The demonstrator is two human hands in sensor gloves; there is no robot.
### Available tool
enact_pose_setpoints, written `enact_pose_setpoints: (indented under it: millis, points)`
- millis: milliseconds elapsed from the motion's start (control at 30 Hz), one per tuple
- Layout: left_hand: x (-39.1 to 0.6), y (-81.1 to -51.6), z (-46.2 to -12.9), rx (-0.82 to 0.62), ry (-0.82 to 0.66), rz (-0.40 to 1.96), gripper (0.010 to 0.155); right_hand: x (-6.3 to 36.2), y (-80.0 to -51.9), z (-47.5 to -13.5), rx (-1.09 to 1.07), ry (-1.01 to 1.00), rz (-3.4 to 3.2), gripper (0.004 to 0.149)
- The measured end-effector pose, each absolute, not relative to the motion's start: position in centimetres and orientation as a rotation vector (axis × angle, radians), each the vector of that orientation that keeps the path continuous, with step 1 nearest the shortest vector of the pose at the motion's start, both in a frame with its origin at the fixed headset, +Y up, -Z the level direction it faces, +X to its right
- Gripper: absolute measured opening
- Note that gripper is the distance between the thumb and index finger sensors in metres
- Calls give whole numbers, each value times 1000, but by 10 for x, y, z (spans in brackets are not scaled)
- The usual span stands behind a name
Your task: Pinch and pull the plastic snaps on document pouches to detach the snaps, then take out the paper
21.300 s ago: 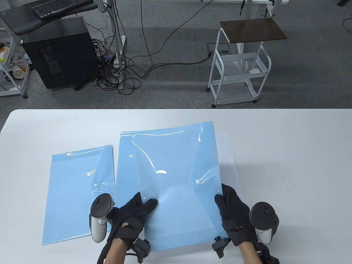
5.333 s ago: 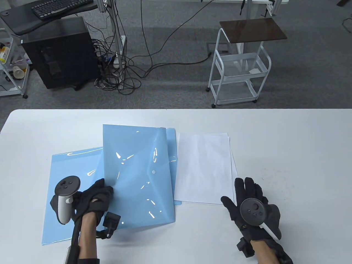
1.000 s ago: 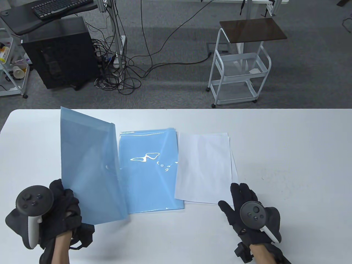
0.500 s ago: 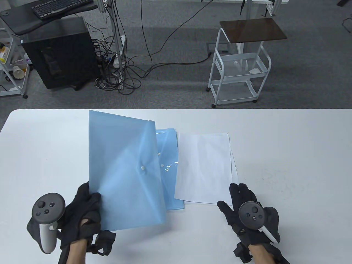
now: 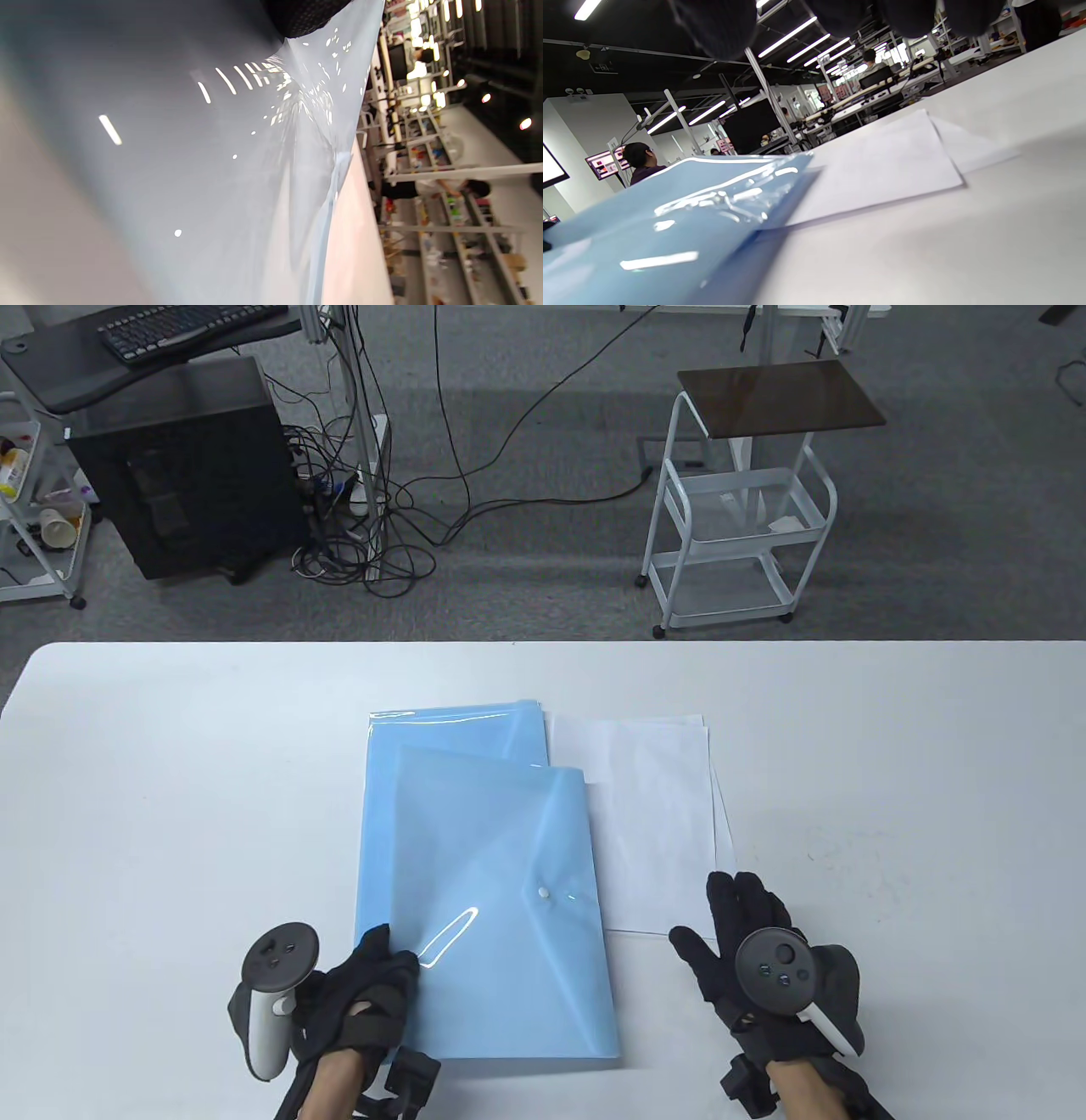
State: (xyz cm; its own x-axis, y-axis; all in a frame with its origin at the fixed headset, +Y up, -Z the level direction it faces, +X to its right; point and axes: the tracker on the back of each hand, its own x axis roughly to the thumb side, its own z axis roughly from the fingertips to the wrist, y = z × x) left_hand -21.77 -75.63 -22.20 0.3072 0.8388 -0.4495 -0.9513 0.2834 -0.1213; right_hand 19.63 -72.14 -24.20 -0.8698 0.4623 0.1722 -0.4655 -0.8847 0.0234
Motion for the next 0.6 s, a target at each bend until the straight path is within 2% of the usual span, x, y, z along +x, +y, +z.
enact_pose_setpoints:
  millis: [467,600]
  points:
    - [-192,-782,-223,-524,283,1265,53,181,-728,-241,281,35,2672,80]
    - [-192,-785,-224,-519,288,1227,53,171,-730,-240,321,73,2702,82]
